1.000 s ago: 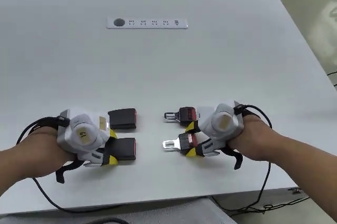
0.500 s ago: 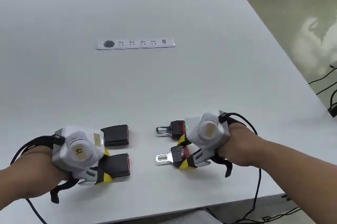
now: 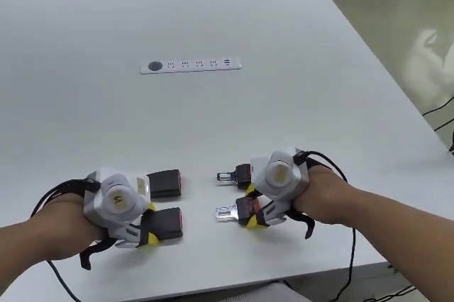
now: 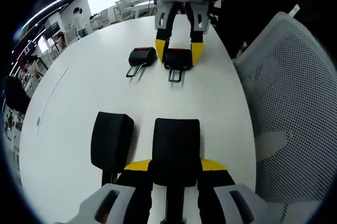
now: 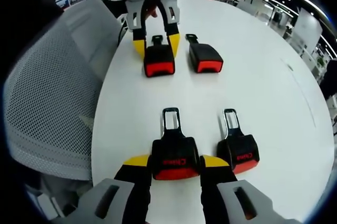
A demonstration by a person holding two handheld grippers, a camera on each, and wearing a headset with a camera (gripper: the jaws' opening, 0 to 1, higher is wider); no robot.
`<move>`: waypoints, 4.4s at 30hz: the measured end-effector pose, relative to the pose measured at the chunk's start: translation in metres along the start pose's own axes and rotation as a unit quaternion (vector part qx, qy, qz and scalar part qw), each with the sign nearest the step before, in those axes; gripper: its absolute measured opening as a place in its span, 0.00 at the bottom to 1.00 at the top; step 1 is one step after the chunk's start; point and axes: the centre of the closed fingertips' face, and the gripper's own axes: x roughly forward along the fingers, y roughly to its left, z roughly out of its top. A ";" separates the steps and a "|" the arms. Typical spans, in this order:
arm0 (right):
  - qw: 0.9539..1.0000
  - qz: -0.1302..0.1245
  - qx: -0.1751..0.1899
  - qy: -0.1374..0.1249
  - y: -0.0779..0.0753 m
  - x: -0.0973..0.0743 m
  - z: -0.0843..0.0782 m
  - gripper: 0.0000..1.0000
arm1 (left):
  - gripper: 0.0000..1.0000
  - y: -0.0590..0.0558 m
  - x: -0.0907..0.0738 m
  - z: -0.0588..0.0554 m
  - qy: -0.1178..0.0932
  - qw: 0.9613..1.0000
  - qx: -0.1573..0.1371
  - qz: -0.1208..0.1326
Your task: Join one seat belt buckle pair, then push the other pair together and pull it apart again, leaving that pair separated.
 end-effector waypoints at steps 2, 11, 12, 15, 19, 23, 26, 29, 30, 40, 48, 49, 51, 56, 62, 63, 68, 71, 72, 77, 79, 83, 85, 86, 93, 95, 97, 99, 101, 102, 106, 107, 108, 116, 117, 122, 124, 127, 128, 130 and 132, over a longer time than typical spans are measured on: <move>1.000 -0.002 0.004 0.002 0.002 0.000 0.001 0.33 | 0.33 0.001 0.000 -0.001 0.002 1.000 0.001 -0.001; 1.000 -0.002 0.017 -0.017 0.011 0.010 0.022 0.33 | 0.34 -0.001 0.000 0.000 0.009 1.000 0.008 -0.006; 1.000 -0.002 0.010 -0.018 0.016 0.012 0.027 0.33 | 0.34 0.000 0.000 0.000 0.009 1.000 0.008 -0.006; 1.000 -0.002 0.007 -0.018 0.018 0.017 0.035 0.33 | 0.34 0.000 0.001 -0.001 0.014 1.000 0.009 -0.007; 1.000 -0.010 0.020 -0.012 0.017 0.024 0.046 0.33 | 0.34 0.001 0.001 -0.001 0.022 1.000 0.012 -0.011; 1.000 -0.011 0.010 -0.013 0.024 0.028 0.056 0.32 | 0.34 0.001 0.002 -0.002 0.025 0.999 0.015 -0.013; 1.000 -0.014 0.016 -0.013 0.020 0.031 0.061 0.32 | 0.34 0.003 0.002 -0.003 0.025 1.000 0.013 -0.012; 1.000 -0.014 0.015 -0.012 0.022 0.032 0.063 0.32 | 0.34 0.003 0.002 -0.003 0.023 1.000 0.005 -0.009; 1.000 -0.013 0.013 -0.013 0.023 0.033 0.064 0.32 | 0.34 0.002 0.002 -0.003 0.024 1.000 0.005 -0.008; 1.000 0.001 -0.005 -0.031 0.022 0.038 0.070 0.32 | 0.33 0.003 0.002 -0.004 0.024 1.000 0.017 -0.010; 0.999 0.008 -0.008 -0.033 0.024 0.042 0.072 0.31 | 0.33 0.002 0.003 -0.002 0.026 0.999 0.030 -0.018; 0.999 0.008 -0.010 -0.033 0.024 0.043 0.073 0.30 | 0.32 0.002 0.003 -0.002 0.027 0.999 0.032 -0.019; 0.999 0.008 -0.010 -0.031 0.023 0.044 0.075 0.30 | 0.32 0.001 0.002 0.000 0.028 0.999 0.033 -0.020; 0.999 0.008 -0.011 -0.031 0.022 0.044 0.077 0.30 | 0.32 0.000 0.002 0.001 0.026 0.999 0.035 -0.022; 0.999 0.010 -0.007 -0.041 0.023 0.048 0.086 0.30 | 0.32 0.001 0.002 0.001 0.020 0.999 0.034 -0.021; 0.999 0.010 -0.006 -0.043 0.023 0.048 0.086 0.30 | 0.32 0.002 0.003 0.001 0.021 0.999 0.034 -0.021; 0.999 0.011 -0.001 -0.050 0.024 0.037 0.087 0.30 | 0.32 0.002 0.003 0.001 0.027 0.998 0.042 -0.026; 0.999 0.013 -0.004 -0.052 0.024 0.041 0.086 0.30 | 0.32 0.002 0.002 0.002 0.025 0.999 0.041 -0.025; 0.999 0.012 -0.004 -0.052 0.024 0.040 0.086 0.30 | 0.32 0.001 0.001 0.003 0.025 0.999 0.040 -0.024; 0.999 0.010 -0.003 -0.050 0.023 0.039 0.086 0.31 | 0.33 0.001 0.001 0.003 0.028 0.999 0.038 -0.023; 0.999 0.011 -0.007 -0.048 0.023 0.038 0.085 0.31 | 0.33 0.002 0.001 0.002 0.021 0.999 0.035 -0.024; 0.998 0.007 -0.020 -0.053 0.022 0.038 0.084 0.31 | 0.32 0.001 -0.001 0.002 0.008 0.999 0.031 -0.022; 0.998 0.009 -0.017 -0.055 0.021 0.038 0.084 0.31 | 0.32 0.001 -0.001 0.003 0.003 0.999 0.032 -0.023; 0.998 0.011 -0.018 -0.055 0.020 0.038 0.084 0.31 | 0.32 0.001 -0.001 0.002 0.001 0.999 0.029 -0.025; 0.998 0.016 -0.022 -0.056 0.022 0.039 0.084 0.31 | 0.32 0.002 0.000 0.002 0.002 0.999 0.029 -0.027; 0.998 0.017 -0.019 -0.057 0.022 0.040 0.084 0.31 | 0.32 0.002 0.000 0.002 0.004 0.999 0.028 -0.028; 0.998 0.018 -0.019 -0.058 0.021 0.041 0.084 0.31 | 0.32 0.002 0.001 0.002 0.005 0.999 0.026 -0.028; 0.998 0.019 -0.021 -0.057 0.021 0.041 0.083 0.32 | 0.32 0.002 0.000 0.002 0.005 0.999 0.026 -0.028; 0.998 0.021 -0.020 -0.055 0.022 0.041 0.082 0.32 | 0.33 0.003 0.000 0.002 0.005 0.999 0.026 -0.029; 0.998 0.022 -0.023 -0.054 0.022 0.041 0.082 0.32 | 0.33 0.003 0.000 0.002 0.005 0.999 0.026 -0.030; 0.998 0.023 -0.024 -0.051 0.024 0.040 0.080 0.32 | 0.33 0.002 0.000 0.003 0.006 0.999 0.029 -0.032; 0.998 0.023 -0.022 -0.051 0.025 0.040 0.080 0.32 | 0.33 0.001 0.000 0.003 0.006 0.999 0.029 -0.031; 0.998 0.022 -0.021 -0.051 0.025 0.040 0.080 0.32 | 0.33 0.000 -0.001 0.005 0.006 0.999 0.029 -0.030; 0.998 0.022 -0.019 -0.047 0.024 0.043 0.079 0.32 | 0.33 0.002 0.001 0.001 0.008 0.999 0.023 -0.027; 0.999 0.023 -0.020 -0.045 0.024 0.044 0.078 0.32 | 0.33 0.003 0.002 0.001 0.010 0.999 0.022 -0.027; 0.999 0.023 -0.024 -0.036 0.023 0.044 0.078 0.33 | 0.34 0.003 0.003 0.000 0.026 0.999 0.014 -0.028; 0.999 0.025 -0.014 -0.035 0.024 0.043 0.078 0.33 | 0.34 0.001 0.003 0.001 0.032 0.999 0.017 -0.028; 0.999 0.023 0.012 -0.047 0.024 0.040 0.087 0.34 | 0.39 0.001 0.003 0.000 0.037 0.999 0.016 -0.024; 0.998 0.020 0.008 -0.052 0.024 0.038 0.091 0.35 | 0.42 -0.004 0.003 0.004 0.035 0.999 0.020 -0.020; 0.998 0.011 -0.008 -0.053 0.022 0.034 0.094 0.37 | 0.45 -0.001 -0.002 0.005 0.029 0.999 0.021 -0.009; 0.998 0.012 -0.011 -0.055 0.023 0.031 0.096 0.37 | 0.48 0.000 -0.008 0.009 0.027 0.999 0.019 0.001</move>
